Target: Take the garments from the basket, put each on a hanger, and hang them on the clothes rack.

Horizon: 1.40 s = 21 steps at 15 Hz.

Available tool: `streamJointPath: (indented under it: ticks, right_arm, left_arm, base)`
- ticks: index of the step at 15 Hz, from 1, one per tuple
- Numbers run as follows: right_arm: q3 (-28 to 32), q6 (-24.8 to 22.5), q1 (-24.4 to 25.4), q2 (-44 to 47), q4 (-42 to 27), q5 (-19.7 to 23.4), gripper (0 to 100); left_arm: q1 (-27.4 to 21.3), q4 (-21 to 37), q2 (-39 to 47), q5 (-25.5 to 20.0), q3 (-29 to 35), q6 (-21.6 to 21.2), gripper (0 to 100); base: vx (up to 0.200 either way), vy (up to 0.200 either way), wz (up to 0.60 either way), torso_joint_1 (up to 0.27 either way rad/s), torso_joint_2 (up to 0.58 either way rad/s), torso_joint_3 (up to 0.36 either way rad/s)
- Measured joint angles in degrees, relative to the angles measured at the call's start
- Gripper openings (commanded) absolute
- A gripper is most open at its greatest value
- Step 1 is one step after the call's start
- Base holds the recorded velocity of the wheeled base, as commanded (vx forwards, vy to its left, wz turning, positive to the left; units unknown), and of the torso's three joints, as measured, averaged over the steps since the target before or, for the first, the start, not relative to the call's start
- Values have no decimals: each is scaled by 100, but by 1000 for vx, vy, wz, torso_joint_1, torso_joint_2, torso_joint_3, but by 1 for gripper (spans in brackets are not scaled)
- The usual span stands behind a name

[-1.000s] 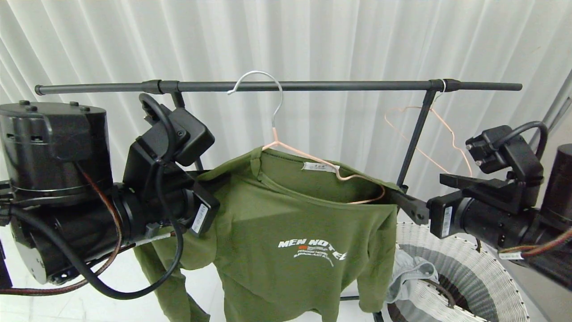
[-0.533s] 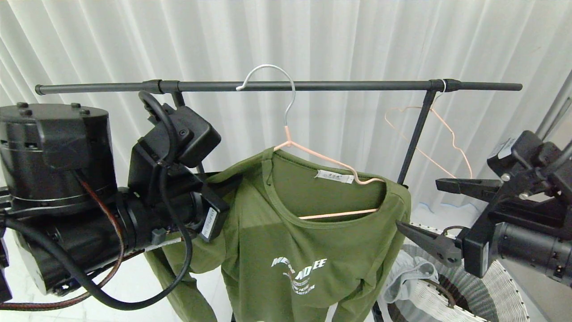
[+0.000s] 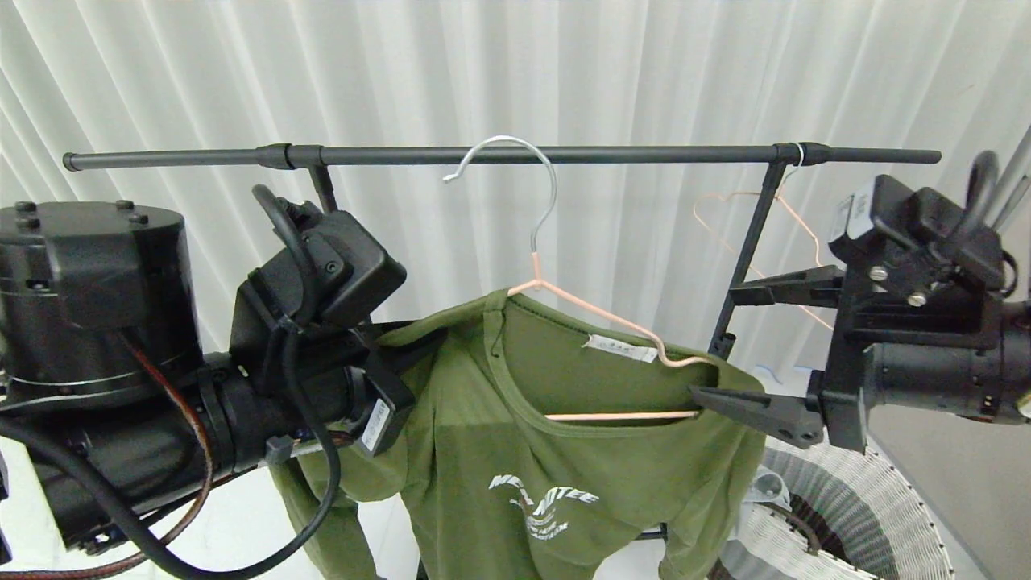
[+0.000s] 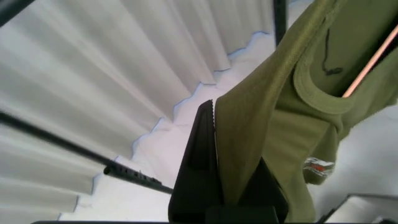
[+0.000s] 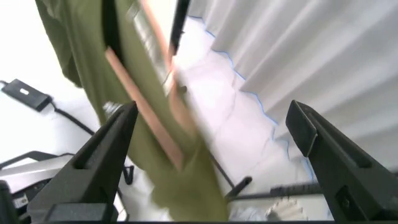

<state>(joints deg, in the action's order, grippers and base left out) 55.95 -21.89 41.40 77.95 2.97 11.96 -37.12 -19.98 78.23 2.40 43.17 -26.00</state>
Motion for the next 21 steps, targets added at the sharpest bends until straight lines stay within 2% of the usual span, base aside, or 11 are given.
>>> streamJointPath:
  ticks: [2, 6, 8, 12, 13, 21]
  right_arm:
    - [372, -130, 46, 435, -27, 178, 100]
    - [981, -169, 243, 1165, -251, 276, 100]
    - [1118, -178, 265, 1342, -404, 473, 100]
    - [1150, -183, 477, 1460, -430, 514, 100]
    - [1135, -183, 525, 1467, -436, 511, 0]
    - [1148, -339, 568, 1441, -434, 471, 0]
  left_arm:
    - [-4, -5, -48, -41, -39, -10, 0]
    - [-108, -24, -138, -137, -102, -27, 0]
    - [-163, -43, -155, -139, -124, -35, 0]
    - [-179, -121, -161, -139, -144, -32, 0]
    - [-182, -121, -163, -139, -144, -33, 0]
    - [-194, -123, -286, -145, -244, -112, 0]
  base:
    - [0, 0, 0, 0, 0, 0]
    - [0, 0, 0, 0, 0, 0]
    - [0, 0, 0, 0, 0, 0]
    - [0, 0, 0, 0, 0, 0]
    - [0, 0, 0, 0, 0, 0]
    - [0, 0, 0, 0, 0, 0]
